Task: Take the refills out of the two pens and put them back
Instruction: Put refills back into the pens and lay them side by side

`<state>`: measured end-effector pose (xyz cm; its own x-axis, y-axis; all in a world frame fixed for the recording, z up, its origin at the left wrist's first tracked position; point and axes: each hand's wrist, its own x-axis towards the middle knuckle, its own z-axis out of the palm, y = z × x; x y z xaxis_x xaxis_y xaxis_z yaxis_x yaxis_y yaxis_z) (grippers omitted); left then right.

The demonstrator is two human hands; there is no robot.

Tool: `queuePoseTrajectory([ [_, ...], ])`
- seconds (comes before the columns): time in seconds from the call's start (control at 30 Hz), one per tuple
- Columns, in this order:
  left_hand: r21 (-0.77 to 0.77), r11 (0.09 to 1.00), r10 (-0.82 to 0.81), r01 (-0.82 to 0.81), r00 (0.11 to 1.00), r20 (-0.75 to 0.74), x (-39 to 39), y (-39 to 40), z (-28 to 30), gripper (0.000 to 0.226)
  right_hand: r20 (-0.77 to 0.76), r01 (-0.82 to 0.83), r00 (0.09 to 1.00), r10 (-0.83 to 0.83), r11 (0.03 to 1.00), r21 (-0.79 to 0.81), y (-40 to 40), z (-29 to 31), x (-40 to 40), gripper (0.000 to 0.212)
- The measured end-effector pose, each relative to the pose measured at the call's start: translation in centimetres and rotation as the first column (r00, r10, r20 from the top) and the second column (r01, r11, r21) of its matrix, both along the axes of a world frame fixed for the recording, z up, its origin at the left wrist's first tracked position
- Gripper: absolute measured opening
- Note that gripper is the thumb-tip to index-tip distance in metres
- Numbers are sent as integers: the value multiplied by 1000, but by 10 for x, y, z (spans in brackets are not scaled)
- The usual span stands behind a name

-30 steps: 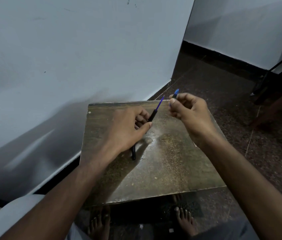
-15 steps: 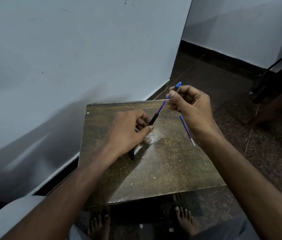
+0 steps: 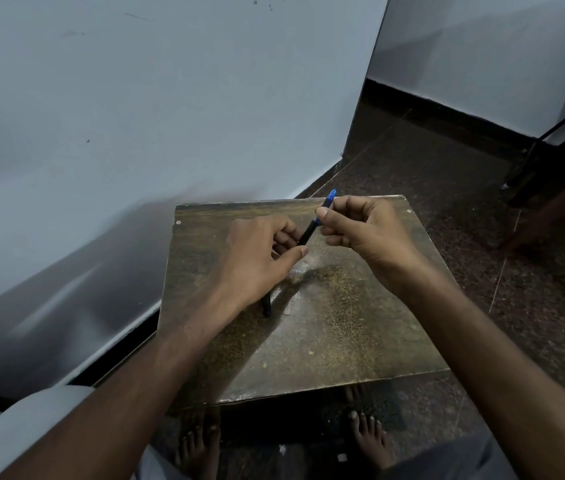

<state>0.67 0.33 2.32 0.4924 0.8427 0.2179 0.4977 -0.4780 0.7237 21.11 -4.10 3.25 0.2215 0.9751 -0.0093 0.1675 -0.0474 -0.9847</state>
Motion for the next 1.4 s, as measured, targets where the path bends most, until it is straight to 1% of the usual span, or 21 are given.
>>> queuePoseTrajectory([
  [0.1, 23, 1000, 4, -4, 1000, -12, 1, 0, -1, 17, -31, -1, 1000, 1, 1000, 6, 2, 0, 4, 6],
  [0.17, 34, 999, 2, -1, 1000, -30, 1, 0, -1, 14, -69, -31, 997, 31, 999, 6, 3, 1, 4, 8],
  [0.27, 55, 998, -12, 16, 998, -67, 2, 1, -1, 11, -86, -72, 994, 72, 997, 7, 2, 2, 3, 11],
  [0.4, 97, 995, -21, 30, 996, -84, 1, 0, -2, 12, -73, -66, 995, 65, 998, -1, 1, 1, 4, 9],
  [0.53, 74, 997, -26, 34, 995, -96, 2, -1, -6, 13, -39, -43, 998, 43, 999, -8, 0, -2, -2, 13],
  [0.6, 61, 997, -43, 49, 994, -100, 3, -1, -5, 15, -37, -25, 999, 24, 999, -29, 0, -1, -2, 12],
  [0.67, 58, 997, -47, 52, 995, -91, 4, 0, -5, 16, -81, -46, 996, 42, 998, -41, 0, 1, -2, 23],
  [0.73, 45, 998, -44, 48, 996, -77, 3, 1, -4, 18, -136, -65, 989, 61, 997, -28, 1, 3, -3, 26],
  [0.8, 34, 998, -45, 47, 997, -64, 2, 2, -3, 17, -157, -39, 987, 38, 999, -1, 1, 3, -4, 26],
  [0.93, 23, 999, -45, 47, 996, -72, 2, -1, -1, 13, -114, 84, 990, -81, 996, 22, 2, -1, -6, 17],
  [1.0, 14, 999, -43, 43, 997, -63, 4, -1, -1, 13, -122, 141, 983, -138, 990, 22, 2, 0, -7, 22],
  [1.07, -8, 999, -37, 37, 997, -62, 3, -1, 0, 12, -156, 138, 978, -135, 990, 10, 3, 0, -6, 23],
  [1.13, -24, 999, -34, 32, 997, -72, 3, 1, -1, 13, -187, 96, 978, -93, 995, 9, 1, 2, -7, 25],
  [1.2, -35, 999, -35, 32, 996, -83, 3, 1, -1, 14, -156, 78, 985, -73, 997, 24, 1, 3, -8, 22],
  [1.27, -41, 998, -41, 38, 995, -86, 2, 1, -1, 13, -134, 128, 983, -124, 992, 18, 1, 2, -10, 17],
  [1.33, -42, 998, -52, 48, 995, -91, 2, 0, -1, 12, -150, 189, 971, -188, 982, -4, 2, 2, -10, 23],
  [1.4, -41, 998, -58, 55, 994, -93, 2, -1, -1, 12, -182, 195, 963, -197, 980, -31, 3, 1, -9, 27],
])
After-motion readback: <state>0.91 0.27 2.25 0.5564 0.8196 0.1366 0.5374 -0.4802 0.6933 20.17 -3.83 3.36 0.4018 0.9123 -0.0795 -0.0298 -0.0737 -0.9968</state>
